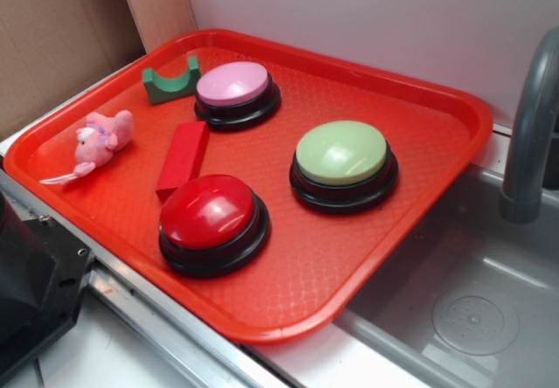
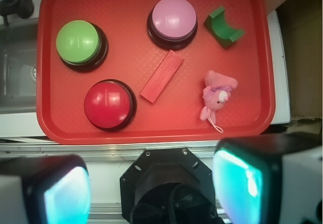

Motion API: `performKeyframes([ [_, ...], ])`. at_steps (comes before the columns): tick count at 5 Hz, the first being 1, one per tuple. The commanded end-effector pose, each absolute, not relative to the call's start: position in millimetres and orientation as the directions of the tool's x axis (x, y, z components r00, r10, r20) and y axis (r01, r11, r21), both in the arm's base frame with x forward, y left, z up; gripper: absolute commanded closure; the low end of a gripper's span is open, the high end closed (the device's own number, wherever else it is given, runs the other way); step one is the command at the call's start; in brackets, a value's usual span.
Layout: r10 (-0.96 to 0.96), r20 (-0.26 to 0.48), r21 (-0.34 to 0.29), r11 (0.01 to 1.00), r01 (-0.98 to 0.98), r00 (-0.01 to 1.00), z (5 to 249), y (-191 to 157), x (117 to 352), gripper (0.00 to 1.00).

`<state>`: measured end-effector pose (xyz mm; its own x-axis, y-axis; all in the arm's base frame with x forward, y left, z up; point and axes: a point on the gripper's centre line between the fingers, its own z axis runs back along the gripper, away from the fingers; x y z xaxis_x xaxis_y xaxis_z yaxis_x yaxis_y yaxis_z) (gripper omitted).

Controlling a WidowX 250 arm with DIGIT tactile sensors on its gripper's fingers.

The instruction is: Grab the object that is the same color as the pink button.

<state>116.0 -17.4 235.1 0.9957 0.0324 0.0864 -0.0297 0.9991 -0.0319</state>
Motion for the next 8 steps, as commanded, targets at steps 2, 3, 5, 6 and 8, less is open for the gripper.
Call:
performKeyframes([
  [2,0.055,0.083,-0.059,0.997,-0.050,0.995,220,-6,119,0.00],
  [3,0.223,0.167,-0.025,0.975,-0.222,0.960,182,20,127,0.00],
  [5,0.427,0.133,0.037,0.900,-0.435,0.894,113,65,137,0.00],
  [6,0.484,0.110,0.057,0.869,-0.492,0.868,82,81,141,0.00],
  [8,0.518,0.129,0.081,0.845,-0.529,0.846,55,100,156,0.00],
])
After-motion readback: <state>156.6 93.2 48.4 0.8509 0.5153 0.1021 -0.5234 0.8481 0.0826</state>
